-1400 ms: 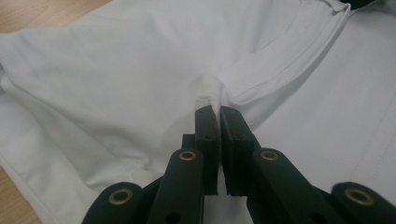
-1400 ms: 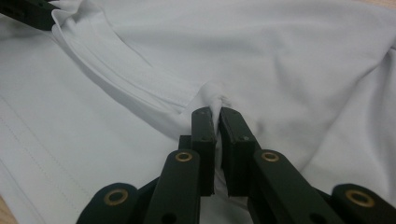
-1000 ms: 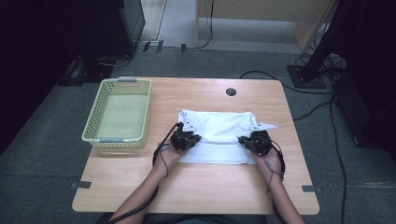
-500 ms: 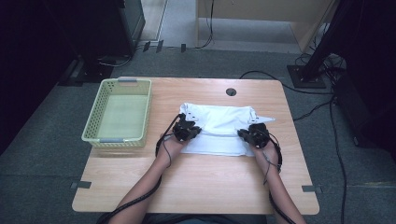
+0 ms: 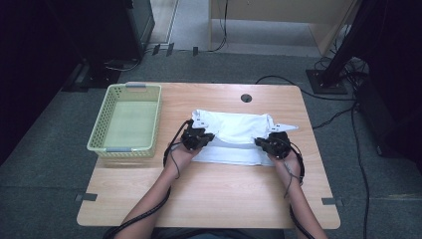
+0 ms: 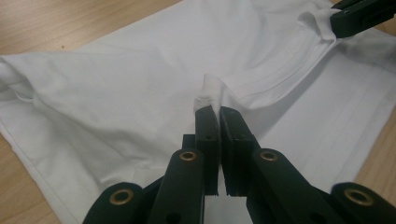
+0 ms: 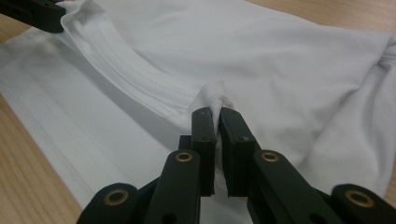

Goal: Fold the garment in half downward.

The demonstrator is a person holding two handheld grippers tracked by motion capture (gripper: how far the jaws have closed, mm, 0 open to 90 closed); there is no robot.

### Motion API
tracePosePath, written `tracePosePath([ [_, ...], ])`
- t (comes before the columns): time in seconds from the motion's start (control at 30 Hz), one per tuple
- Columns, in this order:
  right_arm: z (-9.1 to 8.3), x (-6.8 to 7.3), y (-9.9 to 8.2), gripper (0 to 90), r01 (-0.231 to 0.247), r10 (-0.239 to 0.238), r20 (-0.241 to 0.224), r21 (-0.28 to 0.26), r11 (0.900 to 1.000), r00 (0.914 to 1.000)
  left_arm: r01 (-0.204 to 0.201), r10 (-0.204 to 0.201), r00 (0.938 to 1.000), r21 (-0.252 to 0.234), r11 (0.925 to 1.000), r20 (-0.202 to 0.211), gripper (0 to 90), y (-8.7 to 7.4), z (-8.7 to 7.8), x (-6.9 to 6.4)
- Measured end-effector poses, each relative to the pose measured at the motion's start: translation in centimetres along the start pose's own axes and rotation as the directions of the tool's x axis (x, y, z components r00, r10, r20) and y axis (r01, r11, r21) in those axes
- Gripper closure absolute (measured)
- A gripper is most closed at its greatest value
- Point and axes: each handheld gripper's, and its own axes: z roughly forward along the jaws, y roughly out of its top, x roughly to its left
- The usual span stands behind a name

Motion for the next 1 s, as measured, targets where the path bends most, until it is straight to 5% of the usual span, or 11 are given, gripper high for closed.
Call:
tracePosePath([
  [1.0, -1.3, 1.5, -2.1, 76.6, -0.001, 0.003, -0.051, 0.038, 0.9993, 0.9987, -0.004, 0.002, 0.9993, 0.071, 0.9974, 0.038, 81.6, -2.5, -0.6, -1.5],
])
